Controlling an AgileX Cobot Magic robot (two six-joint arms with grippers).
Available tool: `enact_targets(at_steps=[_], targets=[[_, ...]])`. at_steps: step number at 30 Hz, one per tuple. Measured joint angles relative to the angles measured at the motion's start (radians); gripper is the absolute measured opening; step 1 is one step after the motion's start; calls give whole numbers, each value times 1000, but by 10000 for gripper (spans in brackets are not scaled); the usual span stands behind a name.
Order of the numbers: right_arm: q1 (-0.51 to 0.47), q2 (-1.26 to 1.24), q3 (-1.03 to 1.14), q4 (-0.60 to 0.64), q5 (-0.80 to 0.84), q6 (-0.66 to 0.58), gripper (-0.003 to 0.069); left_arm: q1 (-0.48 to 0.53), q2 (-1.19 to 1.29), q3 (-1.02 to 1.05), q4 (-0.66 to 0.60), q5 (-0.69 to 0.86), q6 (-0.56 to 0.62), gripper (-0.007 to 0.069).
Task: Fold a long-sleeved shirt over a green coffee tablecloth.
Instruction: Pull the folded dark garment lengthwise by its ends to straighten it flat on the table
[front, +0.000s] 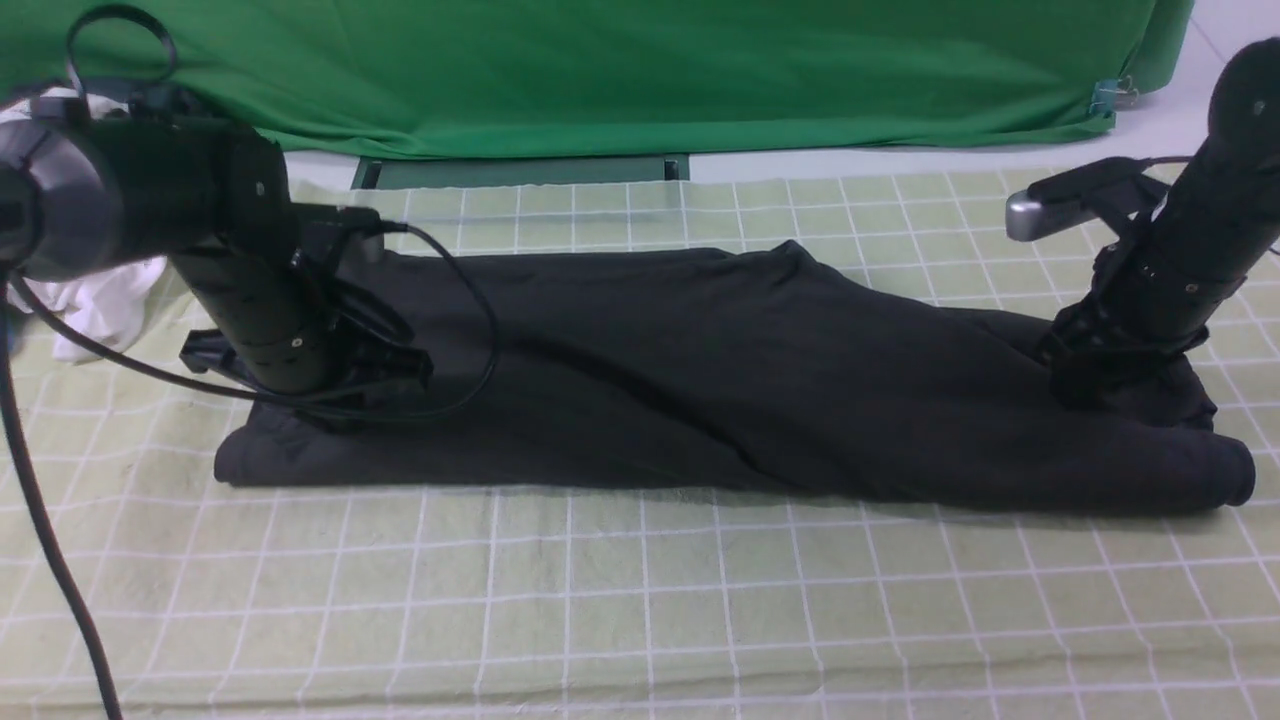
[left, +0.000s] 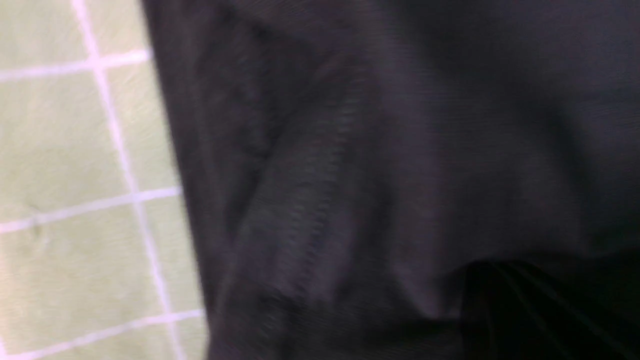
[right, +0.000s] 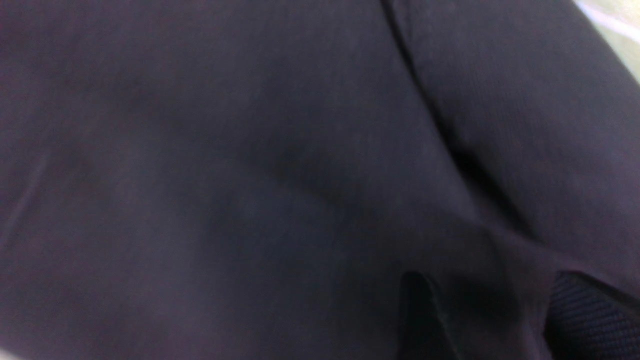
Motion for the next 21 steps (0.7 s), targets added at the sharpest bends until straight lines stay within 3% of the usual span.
enact_targets(at_steps=[9, 11, 13, 16, 21], targets=[[0, 48, 0, 0, -78, -14, 339, 0, 11, 0, 33, -5, -20, 11], [0, 58, 0, 1, -75, -19, 279, 0, 11, 0, 34, -7, -20, 11], [0, 59, 0, 4, -59, -22, 146, 0, 11, 0, 34, -8, -21, 11], [0, 53, 0, 4, -40, -22, 37, 0, 11, 0, 35, -8, -21, 11], [0, -8, 0, 1, 0, -22, 9, 0, 11, 0, 36, -8, -21, 11]])
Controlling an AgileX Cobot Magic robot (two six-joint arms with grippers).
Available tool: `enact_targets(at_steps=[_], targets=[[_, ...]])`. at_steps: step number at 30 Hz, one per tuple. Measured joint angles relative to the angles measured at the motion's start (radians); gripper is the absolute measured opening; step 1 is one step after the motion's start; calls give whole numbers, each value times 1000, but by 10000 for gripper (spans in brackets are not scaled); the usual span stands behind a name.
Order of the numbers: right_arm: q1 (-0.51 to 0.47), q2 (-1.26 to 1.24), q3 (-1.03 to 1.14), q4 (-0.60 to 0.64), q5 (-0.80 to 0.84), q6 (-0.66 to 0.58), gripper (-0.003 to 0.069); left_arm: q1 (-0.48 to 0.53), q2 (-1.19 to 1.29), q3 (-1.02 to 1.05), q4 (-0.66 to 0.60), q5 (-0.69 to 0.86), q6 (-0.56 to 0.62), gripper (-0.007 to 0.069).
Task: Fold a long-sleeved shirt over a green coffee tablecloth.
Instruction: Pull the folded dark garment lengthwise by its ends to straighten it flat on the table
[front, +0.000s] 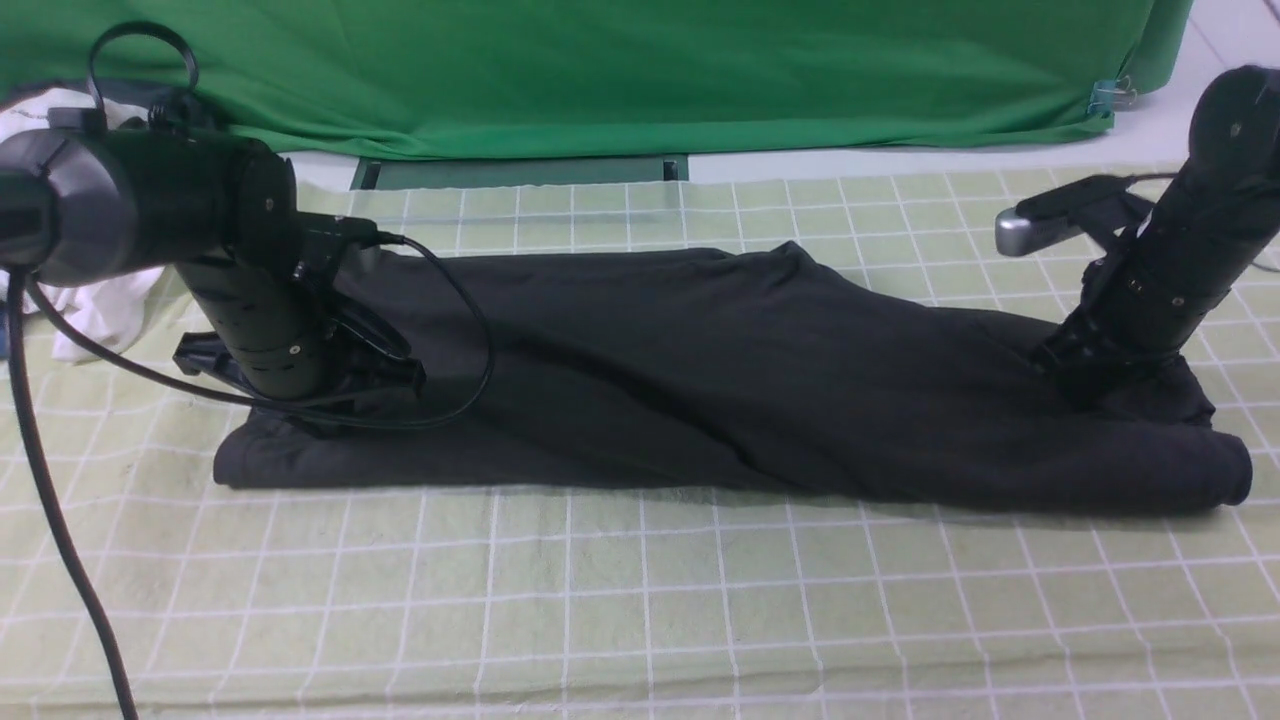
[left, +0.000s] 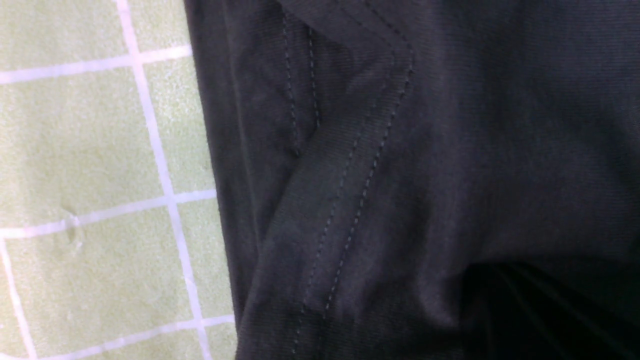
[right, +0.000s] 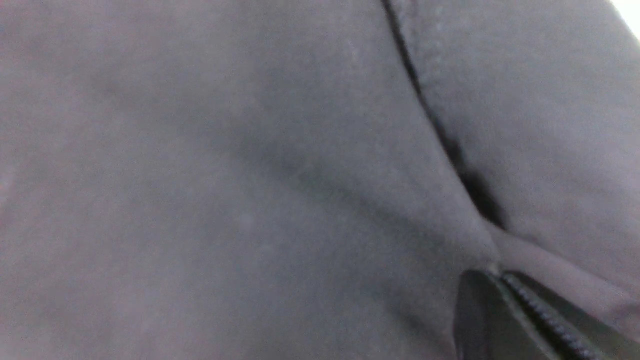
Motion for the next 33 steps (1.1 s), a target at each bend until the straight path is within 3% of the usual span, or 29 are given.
enact_targets(at_steps=[8, 21, 25, 28, 30, 33], targets=[[0, -85, 0, -37, -34, 0, 9, 0, 1, 0, 0, 0, -2, 11], [-9, -24, 0, -129, -230, 23, 21, 0, 1, 0, 0, 1, -2, 11], [-9, 6, 0, -140, -258, 30, 153, 0, 0, 0, 2, 3, -6, 11], [-12, -1, -7, -160, -236, 51, 349, 0, -10, -7, 24, 19, -53, 11], [-14, -13, -21, -165, -201, 69, 395, 0, -33, -13, 54, 24, -94, 11], [-15, -55, -42, -168, -144, 135, 395, 0, -84, -43, 96, 23, -151, 11]])
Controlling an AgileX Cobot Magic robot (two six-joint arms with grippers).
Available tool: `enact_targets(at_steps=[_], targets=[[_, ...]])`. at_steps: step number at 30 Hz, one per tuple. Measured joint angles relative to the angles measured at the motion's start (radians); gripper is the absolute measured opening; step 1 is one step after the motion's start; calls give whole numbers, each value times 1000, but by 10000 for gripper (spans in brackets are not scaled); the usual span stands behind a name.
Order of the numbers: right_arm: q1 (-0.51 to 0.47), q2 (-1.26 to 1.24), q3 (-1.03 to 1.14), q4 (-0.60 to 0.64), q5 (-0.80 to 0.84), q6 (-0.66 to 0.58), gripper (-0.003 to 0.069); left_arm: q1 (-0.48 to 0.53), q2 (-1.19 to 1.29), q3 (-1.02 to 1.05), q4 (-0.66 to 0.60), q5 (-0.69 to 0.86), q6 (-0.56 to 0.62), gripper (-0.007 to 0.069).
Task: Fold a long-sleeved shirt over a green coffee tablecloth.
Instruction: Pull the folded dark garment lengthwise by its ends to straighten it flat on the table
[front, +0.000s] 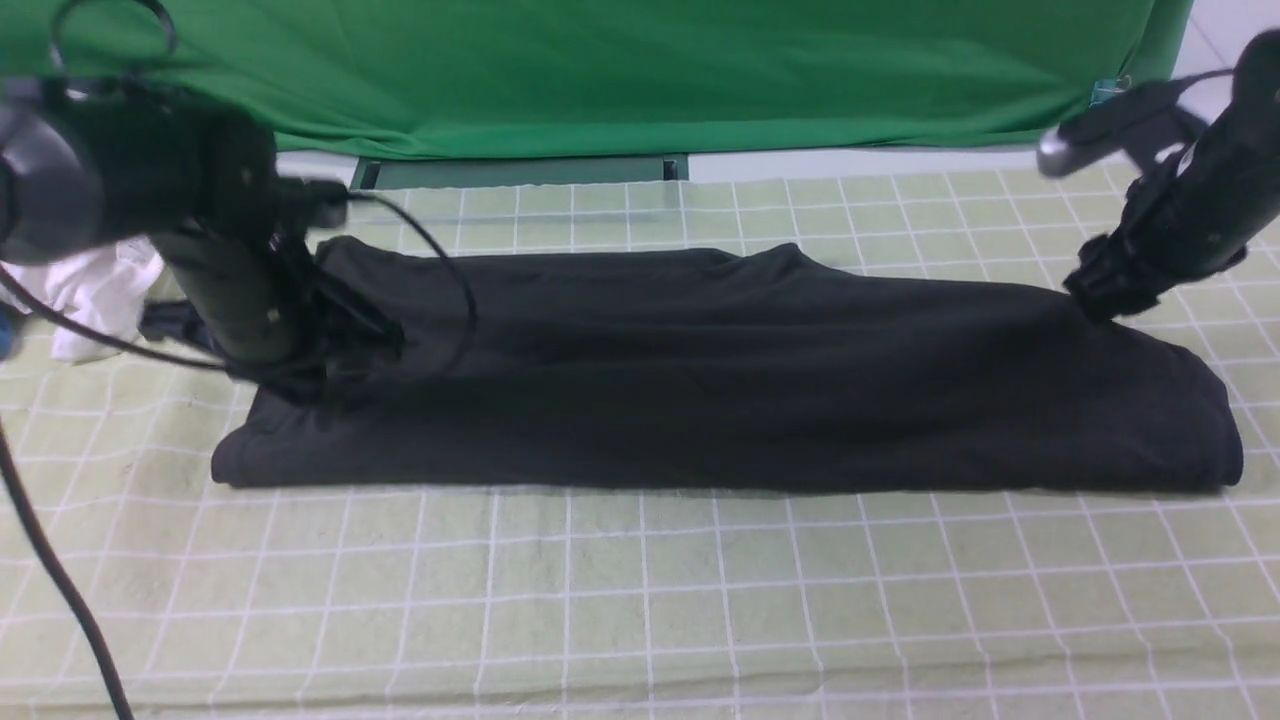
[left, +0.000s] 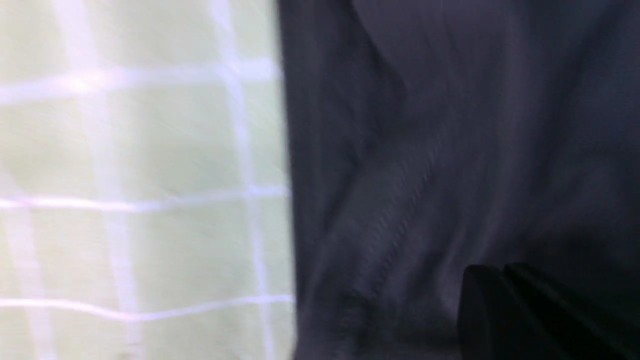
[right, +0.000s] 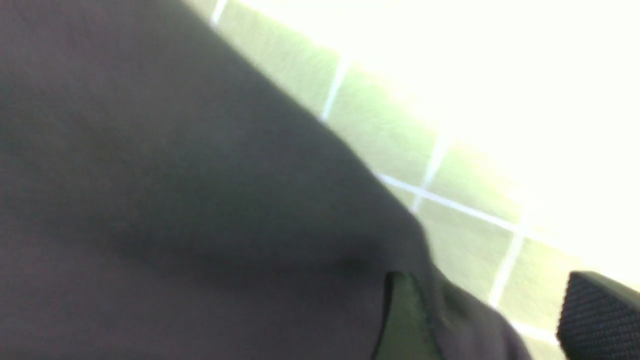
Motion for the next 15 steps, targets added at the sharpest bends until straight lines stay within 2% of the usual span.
enact_targets(at_steps=[5, 6, 7, 10, 15], targets=[[0, -113, -16, -1, 48, 52, 269, 22, -37, -121, -11, 35, -43, 11], [0, -144, -17, 2, 53, 56, 220, 41, -23, -175, -23, 51, -49, 11], [0, -144, -17, 2, 54, 56, 213, 44, -20, -189, -23, 52, -49, 11], [0, -190, -18, 4, 57, 64, 129, 82, 52, -298, -30, 53, -57, 14], [0, -196, -18, 6, 81, 65, 123, 91, 161, -388, -23, 50, -58, 64]])
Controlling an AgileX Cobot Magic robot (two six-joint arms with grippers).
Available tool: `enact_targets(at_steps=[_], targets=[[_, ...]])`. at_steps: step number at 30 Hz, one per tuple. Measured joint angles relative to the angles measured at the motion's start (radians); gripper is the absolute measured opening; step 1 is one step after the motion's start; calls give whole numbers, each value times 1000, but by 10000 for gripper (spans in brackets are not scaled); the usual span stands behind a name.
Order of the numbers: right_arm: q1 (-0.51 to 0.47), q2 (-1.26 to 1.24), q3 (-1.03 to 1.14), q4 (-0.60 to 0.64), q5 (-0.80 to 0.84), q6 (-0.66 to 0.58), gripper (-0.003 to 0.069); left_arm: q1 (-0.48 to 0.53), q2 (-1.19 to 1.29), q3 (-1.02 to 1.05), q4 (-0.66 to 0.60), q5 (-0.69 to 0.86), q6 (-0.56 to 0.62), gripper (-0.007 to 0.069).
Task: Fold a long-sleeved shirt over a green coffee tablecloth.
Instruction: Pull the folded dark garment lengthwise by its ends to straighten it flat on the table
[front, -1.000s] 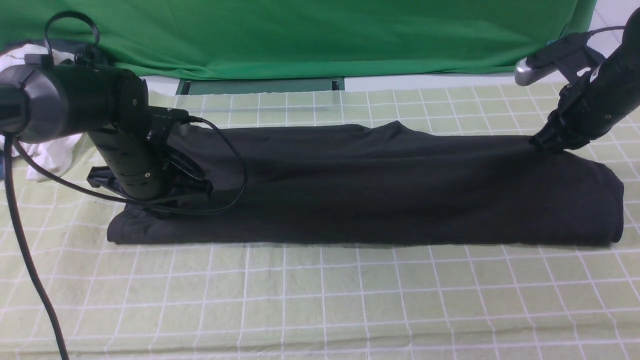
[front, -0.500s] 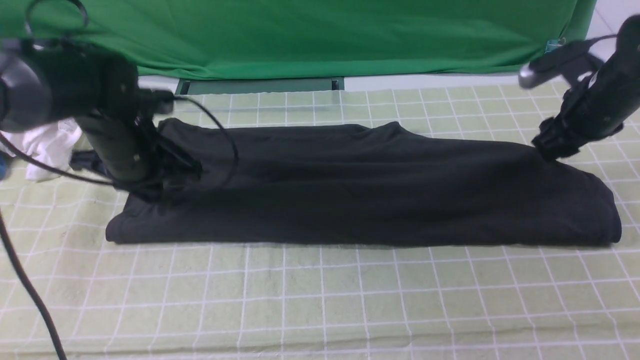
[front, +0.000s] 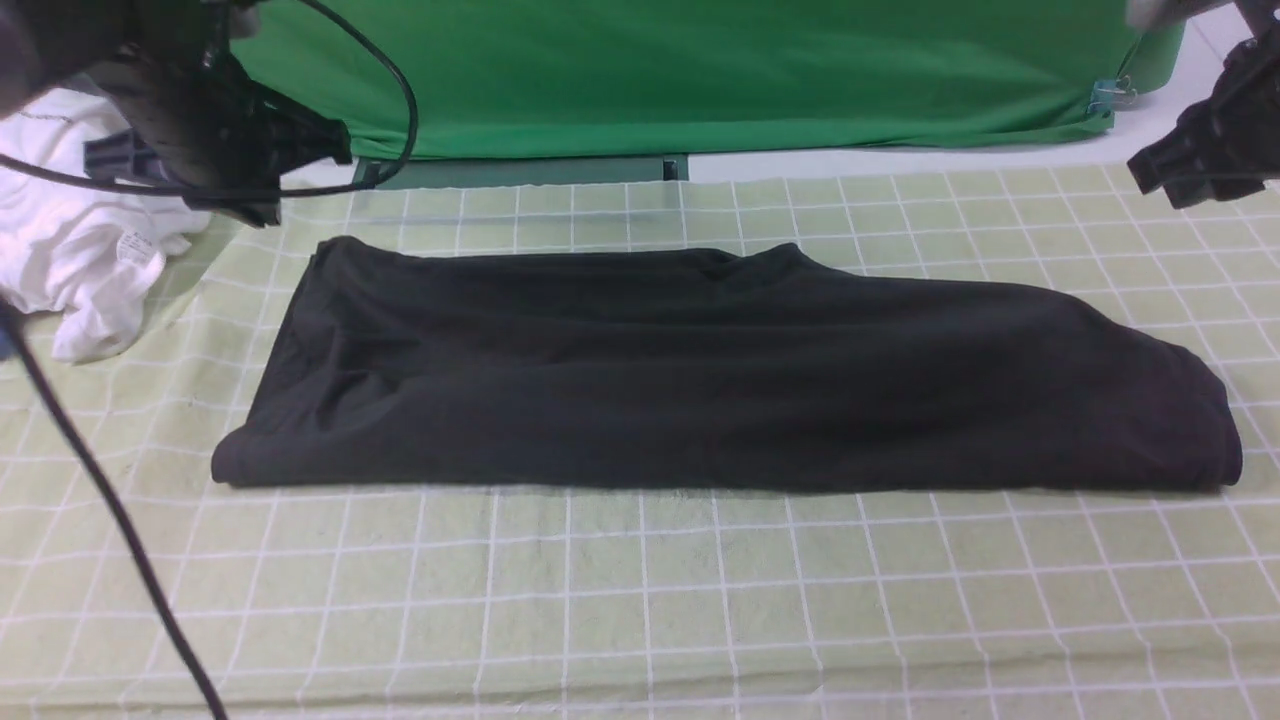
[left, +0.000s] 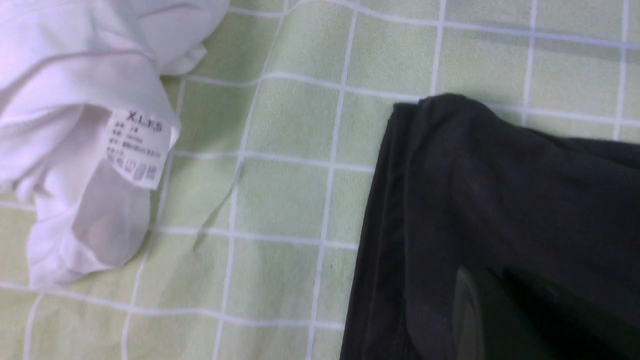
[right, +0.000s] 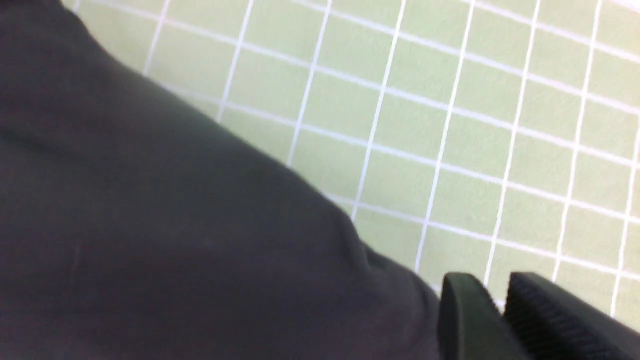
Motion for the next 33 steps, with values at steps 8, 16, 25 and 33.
enact_targets(at_steps=[8, 16, 25, 33], targets=[[0, 0, 0, 0, 37, 2, 129, 0, 143, -37, -21, -81, 0, 378], [0, 0, 0, 10, 42, 2, 138, 0, 197, -37, -58, -46, 0, 501], [0, 0, 0, 46, 43, 2, 145, 0, 206, -39, -57, -17, 20, 51], [0, 0, 0, 51, 43, 1, 154, -1, 175, -42, 67, 7, 25, 5]])
